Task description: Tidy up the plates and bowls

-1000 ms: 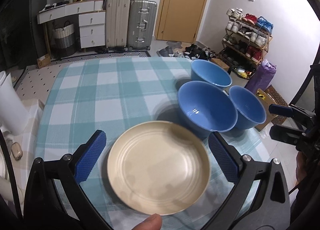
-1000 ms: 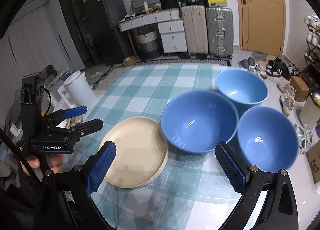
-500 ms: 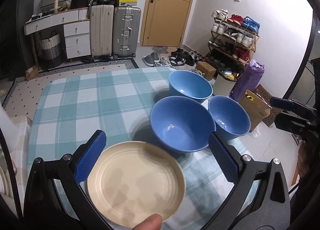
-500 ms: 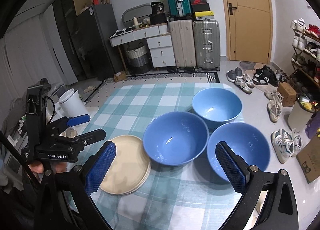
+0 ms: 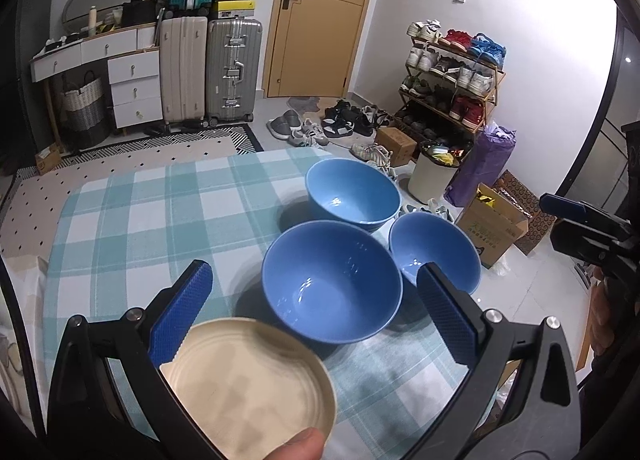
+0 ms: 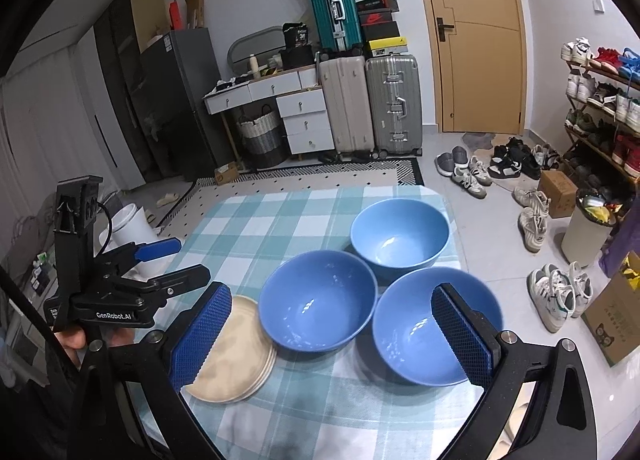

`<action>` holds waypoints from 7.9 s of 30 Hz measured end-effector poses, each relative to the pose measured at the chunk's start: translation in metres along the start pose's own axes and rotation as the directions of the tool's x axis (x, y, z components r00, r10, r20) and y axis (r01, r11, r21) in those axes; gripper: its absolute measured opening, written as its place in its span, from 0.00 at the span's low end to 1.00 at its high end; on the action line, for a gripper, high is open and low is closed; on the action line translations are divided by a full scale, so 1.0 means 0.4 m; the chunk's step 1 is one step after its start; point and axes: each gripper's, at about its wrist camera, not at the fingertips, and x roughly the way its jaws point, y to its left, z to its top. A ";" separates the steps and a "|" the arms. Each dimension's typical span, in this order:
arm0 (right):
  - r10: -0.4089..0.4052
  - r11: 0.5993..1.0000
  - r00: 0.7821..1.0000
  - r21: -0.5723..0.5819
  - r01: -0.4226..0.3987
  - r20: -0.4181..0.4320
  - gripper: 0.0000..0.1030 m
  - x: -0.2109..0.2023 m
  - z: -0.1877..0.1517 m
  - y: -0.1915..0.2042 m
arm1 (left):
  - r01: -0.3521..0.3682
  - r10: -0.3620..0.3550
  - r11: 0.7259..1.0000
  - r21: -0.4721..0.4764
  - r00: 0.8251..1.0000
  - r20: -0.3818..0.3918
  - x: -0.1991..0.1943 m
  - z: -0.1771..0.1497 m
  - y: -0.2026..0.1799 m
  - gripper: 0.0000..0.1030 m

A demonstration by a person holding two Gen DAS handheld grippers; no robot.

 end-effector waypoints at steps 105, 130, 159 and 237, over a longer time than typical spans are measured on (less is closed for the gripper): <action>-0.079 0.961 0.947 0.228 0.155 -0.310 0.13 0.700 0.072 -0.467 | -0.021 -0.007 0.997 -0.073 0.934 -0.358 1.005 0.186 0.082 0.11; -0.096 0.961 0.965 0.230 0.153 -0.244 0.13 0.635 0.096 -0.457 | -0.016 0.005 0.999 -0.038 0.959 -0.284 0.914 0.227 0.043 0.11; -0.095 0.979 0.989 0.172 0.113 -0.112 0.13 0.345 0.138 -0.303 | -0.003 -0.001 1.000 -0.022 0.989 -0.148 0.499 0.263 -0.048 0.11; -0.030 0.994 0.976 0.101 0.052 -0.217 0.14 0.386 -0.096 -0.054 | -0.098 0.085 0.994 -0.050 0.973 -0.214 0.348 -0.091 0.102 0.11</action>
